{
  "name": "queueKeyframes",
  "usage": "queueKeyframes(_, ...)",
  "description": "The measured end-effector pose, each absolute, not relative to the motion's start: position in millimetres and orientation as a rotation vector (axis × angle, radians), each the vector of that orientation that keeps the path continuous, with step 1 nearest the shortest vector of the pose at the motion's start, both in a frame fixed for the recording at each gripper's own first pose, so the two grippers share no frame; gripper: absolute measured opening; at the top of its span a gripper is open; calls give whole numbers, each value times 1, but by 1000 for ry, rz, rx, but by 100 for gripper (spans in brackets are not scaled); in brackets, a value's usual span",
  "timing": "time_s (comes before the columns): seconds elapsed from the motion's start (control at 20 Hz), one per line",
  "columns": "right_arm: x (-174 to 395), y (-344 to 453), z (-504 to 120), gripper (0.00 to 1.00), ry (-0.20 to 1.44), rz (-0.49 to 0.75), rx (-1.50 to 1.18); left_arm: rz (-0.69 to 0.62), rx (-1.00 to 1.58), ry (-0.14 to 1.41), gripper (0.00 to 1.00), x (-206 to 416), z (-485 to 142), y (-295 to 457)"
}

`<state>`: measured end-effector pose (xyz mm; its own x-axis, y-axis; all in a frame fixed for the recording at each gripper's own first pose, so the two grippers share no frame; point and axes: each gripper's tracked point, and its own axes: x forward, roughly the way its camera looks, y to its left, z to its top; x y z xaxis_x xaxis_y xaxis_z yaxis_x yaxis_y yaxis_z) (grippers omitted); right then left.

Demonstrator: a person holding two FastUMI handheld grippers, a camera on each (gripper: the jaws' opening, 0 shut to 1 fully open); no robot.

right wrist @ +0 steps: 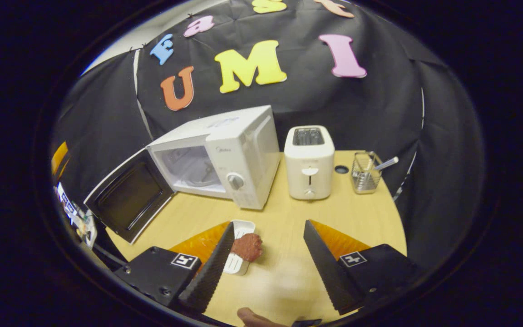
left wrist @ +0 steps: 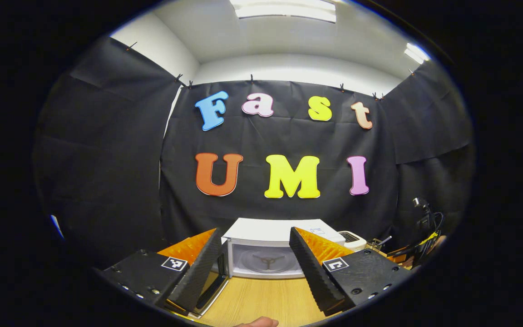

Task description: Open the microwave oven with the left hand, put the food in, and close the microwave oven.

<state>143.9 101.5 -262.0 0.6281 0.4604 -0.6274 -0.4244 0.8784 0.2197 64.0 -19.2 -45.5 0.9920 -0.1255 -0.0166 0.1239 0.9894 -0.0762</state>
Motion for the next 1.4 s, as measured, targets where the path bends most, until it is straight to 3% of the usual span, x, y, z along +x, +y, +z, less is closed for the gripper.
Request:
queueKeyframes(0.15,144,116,-303,92,903,582,171,-126,-64,54,92,72,-57,-17)
queueKeyframes(0.2,141,121,-313,80,958,611,219,-119,-55,64,93,73,-60,-15)
queueKeyframes(0.25,139,123,-320,77,1001,622,272,-114,-49,72,92,73,-62,-14)
queueKeyframes(0.3,138,125,-326,89,1038,635,316,-110,-44,76,93,73,-64,-12)
queueKeyframes(0.4,135,134,-333,81,1104,677,413,-107,-45,88,93,74,-69,-11)
queueKeyframes(0.45,130,140,-335,74,1149,712,473,-113,-47,100,92,74,-74,-12)
queueKeyframes(0.6,129,138,-342,14,1199,676,540,-126,-64,134,93,70,-82,-10)
queueKeyframes(1.0,105,141,-292,10,1003,683,271,-115,-34,54,92,50,-65,4)
queueKeyframes(1.4,75,168,-251,9,707,545,-79,-133,-45,61,92,30,-79,23)
